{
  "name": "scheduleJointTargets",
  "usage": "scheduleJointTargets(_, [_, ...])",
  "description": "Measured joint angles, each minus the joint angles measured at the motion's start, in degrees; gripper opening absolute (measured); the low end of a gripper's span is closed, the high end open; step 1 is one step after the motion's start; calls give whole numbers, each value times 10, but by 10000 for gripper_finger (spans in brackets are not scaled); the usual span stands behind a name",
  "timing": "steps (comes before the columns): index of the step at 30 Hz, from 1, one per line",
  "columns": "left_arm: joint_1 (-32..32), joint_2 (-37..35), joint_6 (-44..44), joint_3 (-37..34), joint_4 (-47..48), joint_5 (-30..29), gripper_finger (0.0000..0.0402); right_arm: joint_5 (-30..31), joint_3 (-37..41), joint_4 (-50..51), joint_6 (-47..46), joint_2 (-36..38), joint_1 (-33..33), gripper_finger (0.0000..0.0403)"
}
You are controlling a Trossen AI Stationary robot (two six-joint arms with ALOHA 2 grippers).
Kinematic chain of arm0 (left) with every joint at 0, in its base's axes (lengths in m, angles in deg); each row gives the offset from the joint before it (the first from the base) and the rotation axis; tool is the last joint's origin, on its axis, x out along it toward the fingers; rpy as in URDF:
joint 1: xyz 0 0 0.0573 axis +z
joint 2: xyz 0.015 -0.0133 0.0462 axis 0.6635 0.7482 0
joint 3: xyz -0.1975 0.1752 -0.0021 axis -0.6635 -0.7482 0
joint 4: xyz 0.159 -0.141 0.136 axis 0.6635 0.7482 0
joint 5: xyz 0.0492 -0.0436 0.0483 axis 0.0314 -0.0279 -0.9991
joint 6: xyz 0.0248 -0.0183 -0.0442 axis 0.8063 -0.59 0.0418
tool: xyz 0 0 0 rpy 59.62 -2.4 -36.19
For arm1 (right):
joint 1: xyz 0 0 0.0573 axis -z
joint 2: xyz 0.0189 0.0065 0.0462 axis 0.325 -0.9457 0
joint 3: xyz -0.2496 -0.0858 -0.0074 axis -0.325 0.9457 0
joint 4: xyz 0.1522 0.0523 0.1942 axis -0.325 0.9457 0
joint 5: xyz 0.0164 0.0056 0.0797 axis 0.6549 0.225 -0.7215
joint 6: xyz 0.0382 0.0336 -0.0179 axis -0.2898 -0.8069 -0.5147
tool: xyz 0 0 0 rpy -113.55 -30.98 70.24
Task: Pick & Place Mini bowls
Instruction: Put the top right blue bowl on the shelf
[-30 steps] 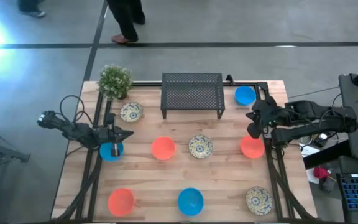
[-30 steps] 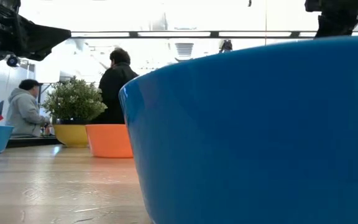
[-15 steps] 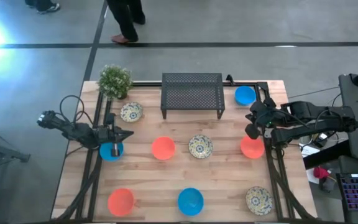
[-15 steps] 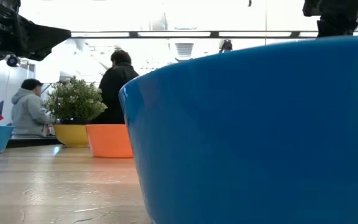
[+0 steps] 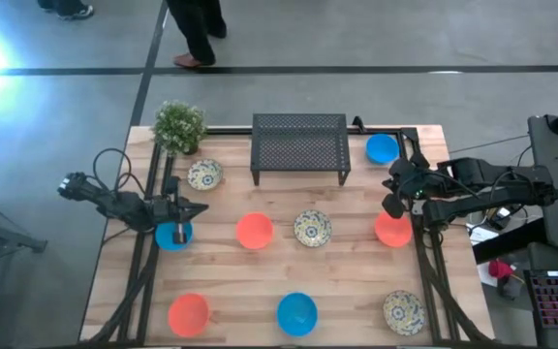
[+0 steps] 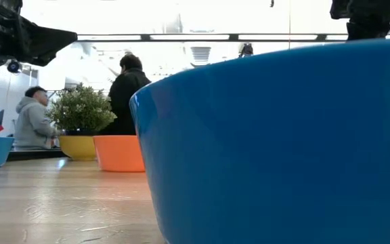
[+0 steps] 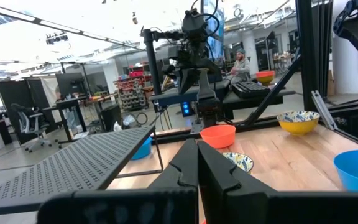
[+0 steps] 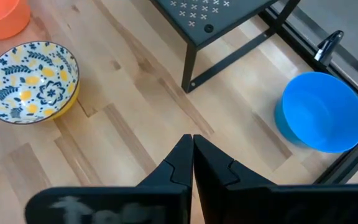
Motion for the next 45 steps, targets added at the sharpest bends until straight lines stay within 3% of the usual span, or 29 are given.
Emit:
scheduleJointTargets(5, [0,0,-37,0,-2,1,0,9,8,-2,0,-5,0,39])
scheduleJointTargets(12, [0,1,-10,5,-42,1,0,49,11,-3,-64,-39,22,98])
scheduleJointTargets(19, [0,30,-3,28,-39,-33,0,51,11,-8,-53,-87,112,131])
scheduleJointTargets(24, [0,68,-4,42,-38,-67,0,46,11,-34,7,-123,201,140])
scheduleJointTargets(35, [1,131,-23,69,-39,-78,0,-84,11,-113,155,-195,393,133])
scheduleJointTargets(45, [1,166,-25,83,-41,-78,0,-175,10,-150,240,-280,497,125])
